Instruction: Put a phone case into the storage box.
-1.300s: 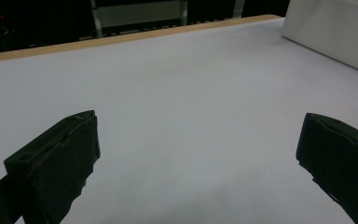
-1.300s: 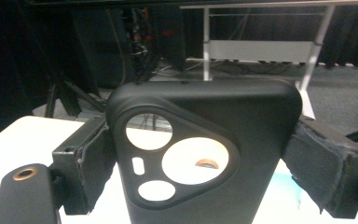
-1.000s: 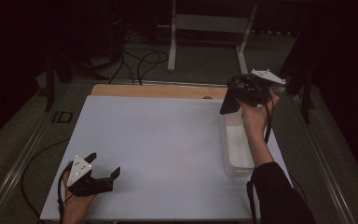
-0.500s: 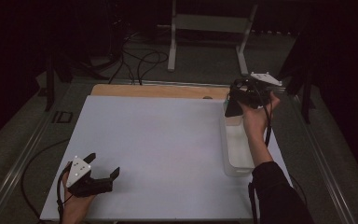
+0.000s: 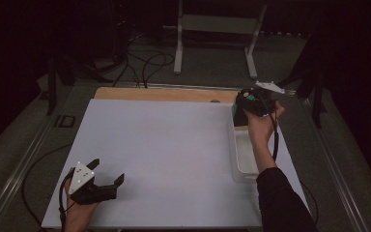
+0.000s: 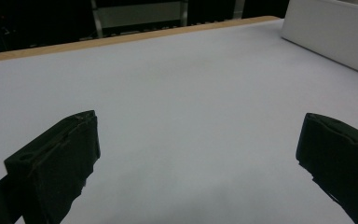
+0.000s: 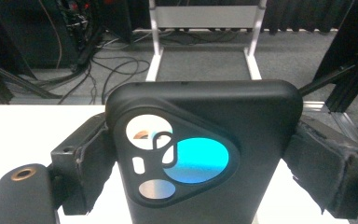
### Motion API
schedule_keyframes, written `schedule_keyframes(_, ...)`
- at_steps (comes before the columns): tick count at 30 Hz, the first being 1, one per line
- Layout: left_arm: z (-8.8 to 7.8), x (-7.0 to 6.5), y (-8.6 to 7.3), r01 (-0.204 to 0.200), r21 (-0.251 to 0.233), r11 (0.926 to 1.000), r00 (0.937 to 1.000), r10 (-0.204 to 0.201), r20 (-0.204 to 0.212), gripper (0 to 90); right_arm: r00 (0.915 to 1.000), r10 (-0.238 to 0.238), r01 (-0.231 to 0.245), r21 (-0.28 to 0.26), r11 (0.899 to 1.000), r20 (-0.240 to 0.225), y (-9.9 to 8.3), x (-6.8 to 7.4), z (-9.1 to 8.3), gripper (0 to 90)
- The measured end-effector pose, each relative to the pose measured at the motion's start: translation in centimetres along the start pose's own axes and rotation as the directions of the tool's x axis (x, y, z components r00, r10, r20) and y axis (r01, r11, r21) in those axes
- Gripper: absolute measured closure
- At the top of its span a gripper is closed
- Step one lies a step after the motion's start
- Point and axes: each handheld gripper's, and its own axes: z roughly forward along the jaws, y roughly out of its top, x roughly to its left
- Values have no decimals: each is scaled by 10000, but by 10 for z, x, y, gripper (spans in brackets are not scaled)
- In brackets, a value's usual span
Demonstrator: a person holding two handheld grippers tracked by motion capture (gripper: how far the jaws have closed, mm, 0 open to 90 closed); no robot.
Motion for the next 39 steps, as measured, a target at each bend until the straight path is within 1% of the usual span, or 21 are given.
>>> schedule_keyframes(3, 0, 0, 0, 25, -6, 10000, 10000, -25, 0, 0, 10000, -25, 24, 101, 9999, 47, -3, 0, 5, 131)
schedule_keyframes(8, 0, 0, 0, 20, 30, 10000, 10000, -20, 6, 0, 9999, 77, -80, 312, 9995, 76, -9, -3, 12, 128)
schedule_keyframes(10, -1, 0, 0, 28, 18, 10000, 10000, -28, 13, 0, 9998, 95, -103, 422, 9991, 177, -11, -4, 15, 127)
schedule_keyframes(12, -1, 0, 0, 33, 21, 10000, 10000, -33, 3, 1, 9998, 138, -144, 476, 9988, 131, -12, -5, 16, 127)
schedule_keyframes(18, 0, 0, 0, 40, 64, 10000, 10000, -40, -25, 4, 9999, -7, -1, 651, 9979, 121, -17, -2, 23, 126)
schedule_keyframes(20, 0, 0, 0, 50, 68, 10000, 10000, -50, -18, 4, 10000, 9, -11, 694, 9976, 43, -18, -2, 26, 125)
schedule_keyframes(23, -1, 0, 0, 59, 55, 10000, 10000, -59, -15, 4, 9999, -103, 99, 760, 9971, 55, -19, 0, 29, 125)
schedule_keyframes(26, -1, 1, -1, 71, 53, 10000, 10000, -71, -13, 5, 9997, -158, 142, 891, 9959, 162, -21, 0, 34, 124)
schedule_keyframes(30, -1, 1, -1, 124, 27, 9999, 9999, -124, -19, 4, 9997, -228, 225, 900, 9957, 20, -20, 0, 36, 121)
schedule_keyframes(31, -1, 1, -1, 124, 27, 9999, 9999, -124, -19, 4, 9994, -336, 341, 970, 9947, -70, -19, 0, 38, 121)
schedule_keyframes(32, -2, 1, -1, 139, 17, 9999, 9999, -138, -10, 4, 9994, -336, 341, 970, 9947, -70, -19, 0, 38, 121)
schedule_keyframes(34, -2, 1, -1, 133, 29, 9999, 9999, -133, -16, 5, 9998, -214, 216, 1016, 9946, -32, -18, -2, 40, 115)
schedule_keyframes(37, -3, 2, -1, 170, 23, 9999, 9999, -170, -16, 5, 9996, -128, 154, 1039, 9945, -263, -17, -3, 42, 100)
schedule_keyframes(38, -3, 2, -1, 173, 24, 9998, 9998, -173, -19, 5, 9995, -177, 201, 1004, 9947, -248, -17, -3, 42, 95)
schedule_keyframes(39, -3, 2, -1, 174, 27, 9998, 9998, -174, -18, 5, 9994, -120, 150, 967, 9952, -315, -16, -4, 41, 91)
